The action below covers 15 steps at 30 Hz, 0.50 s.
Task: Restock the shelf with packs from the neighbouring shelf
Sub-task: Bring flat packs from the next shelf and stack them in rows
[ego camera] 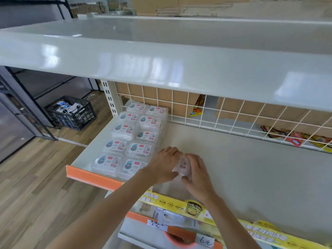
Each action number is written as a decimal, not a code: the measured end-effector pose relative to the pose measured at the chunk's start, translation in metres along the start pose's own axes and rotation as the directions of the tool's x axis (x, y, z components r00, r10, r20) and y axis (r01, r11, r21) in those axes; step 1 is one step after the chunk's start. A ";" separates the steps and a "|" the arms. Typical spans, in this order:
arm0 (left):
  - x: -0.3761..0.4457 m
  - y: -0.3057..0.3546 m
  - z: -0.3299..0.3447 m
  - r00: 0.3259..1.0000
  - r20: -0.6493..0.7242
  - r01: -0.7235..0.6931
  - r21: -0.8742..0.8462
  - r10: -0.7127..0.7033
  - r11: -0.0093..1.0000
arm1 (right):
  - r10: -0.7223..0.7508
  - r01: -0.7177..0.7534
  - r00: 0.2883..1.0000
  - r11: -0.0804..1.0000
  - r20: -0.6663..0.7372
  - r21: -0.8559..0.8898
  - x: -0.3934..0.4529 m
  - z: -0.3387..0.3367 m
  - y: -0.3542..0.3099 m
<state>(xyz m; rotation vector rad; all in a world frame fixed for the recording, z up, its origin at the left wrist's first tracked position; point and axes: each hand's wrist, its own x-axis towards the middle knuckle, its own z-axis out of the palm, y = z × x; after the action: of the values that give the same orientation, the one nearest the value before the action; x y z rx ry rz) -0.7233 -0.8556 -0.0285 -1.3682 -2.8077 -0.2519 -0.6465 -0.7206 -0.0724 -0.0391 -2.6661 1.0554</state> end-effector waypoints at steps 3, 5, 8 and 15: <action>0.000 -0.003 -0.015 0.996 -0.085 -0.031 -0.002 0.030 1.000 | 0.068 -0.069 0.997 0.997 -0.023 -0.026 0.001 0.001 0.002; -0.002 -0.011 -0.031 0.990 -0.139 0.012 -0.034 -0.017 0.999 | 0.074 -0.077 0.996 0.995 -0.043 -0.064 0.003 0.003 0.005; -0.003 -0.034 -0.058 0.975 -0.183 0.113 -0.075 -0.125 0.991 | -0.014 0.002 0.995 0.992 -0.095 -0.122 0.006 0.010 0.011; -0.005 -0.089 -0.063 0.951 0.008 0.309 -0.064 -0.309 0.949 | -0.041 0.015 0.987 0.986 -0.156 -0.169 0.007 0.014 0.017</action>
<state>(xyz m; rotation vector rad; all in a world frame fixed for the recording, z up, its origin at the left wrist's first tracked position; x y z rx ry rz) -0.7940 -0.9229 0.0211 -0.9270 -3.0266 -0.3477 -0.6581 -0.7165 -0.0916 -0.1137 -2.5943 0.7824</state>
